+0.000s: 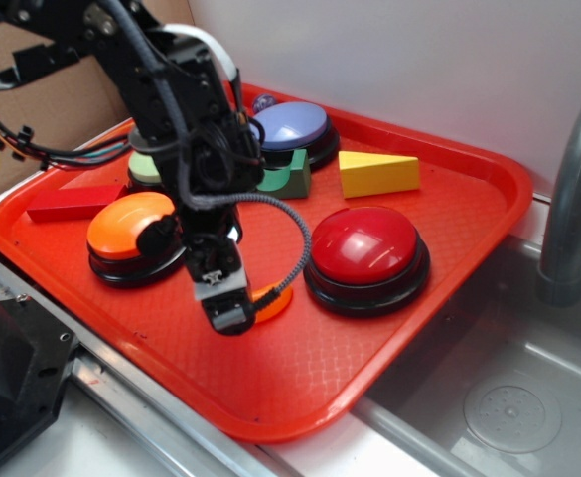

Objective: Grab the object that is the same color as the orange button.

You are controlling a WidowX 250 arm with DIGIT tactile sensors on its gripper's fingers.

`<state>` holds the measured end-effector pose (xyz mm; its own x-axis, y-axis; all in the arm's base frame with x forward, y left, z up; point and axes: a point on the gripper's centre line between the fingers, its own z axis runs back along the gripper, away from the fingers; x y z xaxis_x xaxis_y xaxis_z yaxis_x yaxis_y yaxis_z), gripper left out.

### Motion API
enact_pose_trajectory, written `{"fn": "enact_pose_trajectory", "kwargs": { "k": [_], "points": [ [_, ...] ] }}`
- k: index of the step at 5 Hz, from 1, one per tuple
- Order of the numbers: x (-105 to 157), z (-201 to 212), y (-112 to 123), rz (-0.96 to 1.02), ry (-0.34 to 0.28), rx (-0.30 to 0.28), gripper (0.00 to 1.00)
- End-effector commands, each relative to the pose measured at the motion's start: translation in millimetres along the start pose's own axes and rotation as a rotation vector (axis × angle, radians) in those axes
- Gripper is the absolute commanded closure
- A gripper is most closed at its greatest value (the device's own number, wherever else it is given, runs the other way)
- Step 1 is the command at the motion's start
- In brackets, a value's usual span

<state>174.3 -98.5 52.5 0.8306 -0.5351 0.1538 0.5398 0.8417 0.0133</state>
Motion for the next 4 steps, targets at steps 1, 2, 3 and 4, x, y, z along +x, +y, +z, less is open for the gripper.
{"fn": "enact_pose_trajectory", "kwargs": {
  "k": [1,2,3,4],
  "points": [
    [2.1,-21.4,5.6,0.017,0.005,-0.004,0.00],
    [0.9,-30.4,2.8,0.010,0.012,-0.013,0.00],
    [-1.2,-36.3,7.6,0.015,-0.008,-0.075,0.00],
    [-0.6,-38.3,6.3,0.013,-0.004,-0.070,0.00]
  ]
}}
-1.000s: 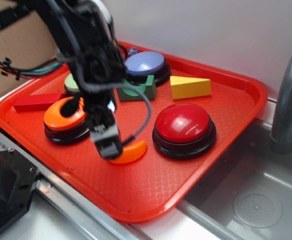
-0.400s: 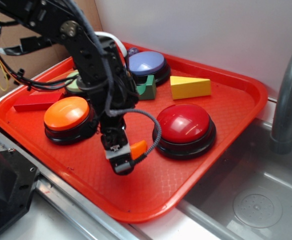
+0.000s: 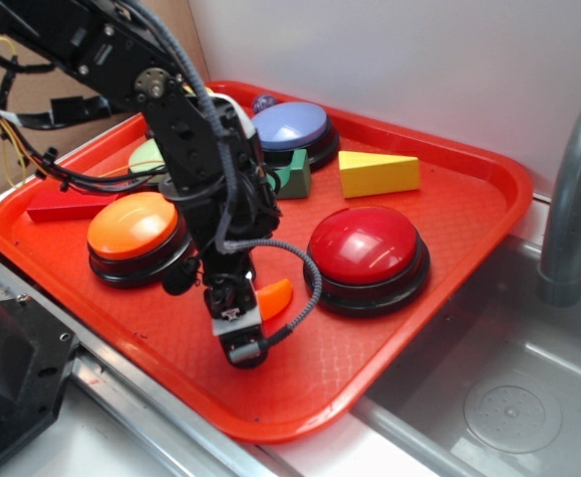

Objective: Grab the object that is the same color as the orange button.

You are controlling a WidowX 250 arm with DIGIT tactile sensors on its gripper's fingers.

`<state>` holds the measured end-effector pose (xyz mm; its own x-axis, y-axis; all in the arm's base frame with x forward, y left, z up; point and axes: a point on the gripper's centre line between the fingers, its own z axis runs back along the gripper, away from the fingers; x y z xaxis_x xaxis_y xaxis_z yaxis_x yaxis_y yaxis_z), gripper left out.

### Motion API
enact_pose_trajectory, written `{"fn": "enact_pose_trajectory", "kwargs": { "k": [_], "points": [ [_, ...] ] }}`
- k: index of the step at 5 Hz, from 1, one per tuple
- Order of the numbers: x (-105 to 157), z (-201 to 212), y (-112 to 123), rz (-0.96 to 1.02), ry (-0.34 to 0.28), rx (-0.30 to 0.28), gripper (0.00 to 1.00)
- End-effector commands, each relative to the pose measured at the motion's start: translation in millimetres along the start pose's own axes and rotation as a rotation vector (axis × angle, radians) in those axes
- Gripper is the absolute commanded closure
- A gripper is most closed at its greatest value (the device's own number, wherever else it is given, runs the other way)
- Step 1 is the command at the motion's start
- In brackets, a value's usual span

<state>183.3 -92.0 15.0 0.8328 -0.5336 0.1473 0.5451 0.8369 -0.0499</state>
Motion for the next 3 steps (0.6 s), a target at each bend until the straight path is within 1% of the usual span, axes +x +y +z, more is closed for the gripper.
{"fn": "enact_pose_trajectory", "kwargs": {
  "k": [1,3],
  "points": [
    [-0.2,-1.3,-5.2,0.022,-0.004,0.043,1.00],
    [-1.3,-2.9,-8.8,0.000,-0.013,0.022,1.00]
  ]
}}
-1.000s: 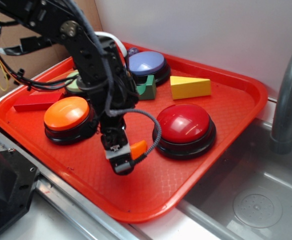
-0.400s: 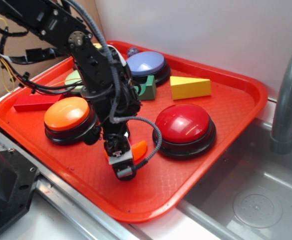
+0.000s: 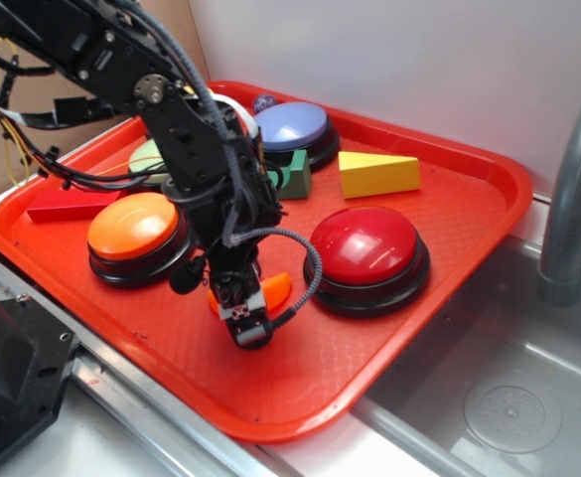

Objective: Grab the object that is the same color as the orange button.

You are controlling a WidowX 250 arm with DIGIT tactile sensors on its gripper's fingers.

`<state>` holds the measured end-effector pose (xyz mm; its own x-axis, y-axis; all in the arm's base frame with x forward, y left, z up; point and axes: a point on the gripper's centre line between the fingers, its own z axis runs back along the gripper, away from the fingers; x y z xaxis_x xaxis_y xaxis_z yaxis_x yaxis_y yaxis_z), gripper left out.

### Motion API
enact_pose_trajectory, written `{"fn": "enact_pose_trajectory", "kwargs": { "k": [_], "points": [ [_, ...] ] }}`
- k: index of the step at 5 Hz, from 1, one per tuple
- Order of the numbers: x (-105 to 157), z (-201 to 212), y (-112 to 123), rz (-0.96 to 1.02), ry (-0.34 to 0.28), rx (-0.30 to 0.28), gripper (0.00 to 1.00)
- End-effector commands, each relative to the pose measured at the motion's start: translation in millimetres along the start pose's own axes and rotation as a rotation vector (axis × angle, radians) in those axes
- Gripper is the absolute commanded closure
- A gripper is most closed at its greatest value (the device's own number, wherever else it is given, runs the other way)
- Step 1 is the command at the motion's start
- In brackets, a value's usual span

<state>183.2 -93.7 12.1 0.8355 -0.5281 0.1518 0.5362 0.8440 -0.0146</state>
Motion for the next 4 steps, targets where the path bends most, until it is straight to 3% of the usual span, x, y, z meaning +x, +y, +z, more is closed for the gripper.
{"fn": "enact_pose_trajectory", "kwargs": {
  "k": [1,3,4],
  "points": [
    [-1.4,0.0,-7.2,0.007,-0.006,-0.015,1.00],
    [-1.3,40.2,5.1,0.193,-0.043,-0.008,1.00],
    [-0.2,80.8,16.7,0.350,-0.040,0.062,1.00]
  ]
}}
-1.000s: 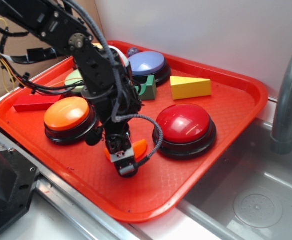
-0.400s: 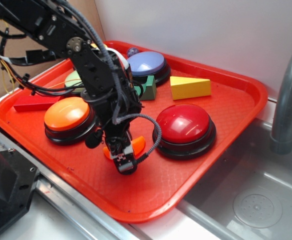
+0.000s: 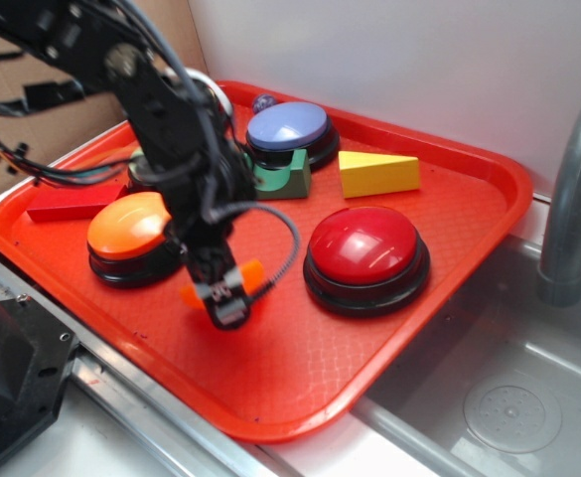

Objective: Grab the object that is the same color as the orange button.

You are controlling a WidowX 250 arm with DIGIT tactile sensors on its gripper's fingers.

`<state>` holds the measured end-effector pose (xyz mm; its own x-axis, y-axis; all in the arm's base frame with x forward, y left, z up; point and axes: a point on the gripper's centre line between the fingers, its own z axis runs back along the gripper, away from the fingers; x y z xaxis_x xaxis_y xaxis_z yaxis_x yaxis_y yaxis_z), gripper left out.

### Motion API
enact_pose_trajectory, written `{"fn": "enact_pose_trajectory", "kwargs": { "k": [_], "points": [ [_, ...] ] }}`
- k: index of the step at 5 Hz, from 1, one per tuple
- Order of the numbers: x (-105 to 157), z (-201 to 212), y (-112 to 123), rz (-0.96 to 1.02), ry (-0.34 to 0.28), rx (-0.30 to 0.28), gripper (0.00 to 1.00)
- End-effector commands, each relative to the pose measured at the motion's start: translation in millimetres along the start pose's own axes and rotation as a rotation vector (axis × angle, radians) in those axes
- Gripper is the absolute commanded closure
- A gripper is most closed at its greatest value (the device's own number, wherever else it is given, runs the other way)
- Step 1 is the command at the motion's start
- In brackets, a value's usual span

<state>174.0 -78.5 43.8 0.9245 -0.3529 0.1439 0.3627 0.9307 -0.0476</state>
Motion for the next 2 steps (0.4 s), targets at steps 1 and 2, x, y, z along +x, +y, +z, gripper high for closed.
{"fn": "enact_pose_trajectory", "kwargs": {
  "k": [1,2],
  "points": [
    [16.1,75.0,18.2,0.275,-0.037,0.105,1.00],
    [25.3,107.8,44.8,0.421,0.020,0.029,1.00]
  ]
}}
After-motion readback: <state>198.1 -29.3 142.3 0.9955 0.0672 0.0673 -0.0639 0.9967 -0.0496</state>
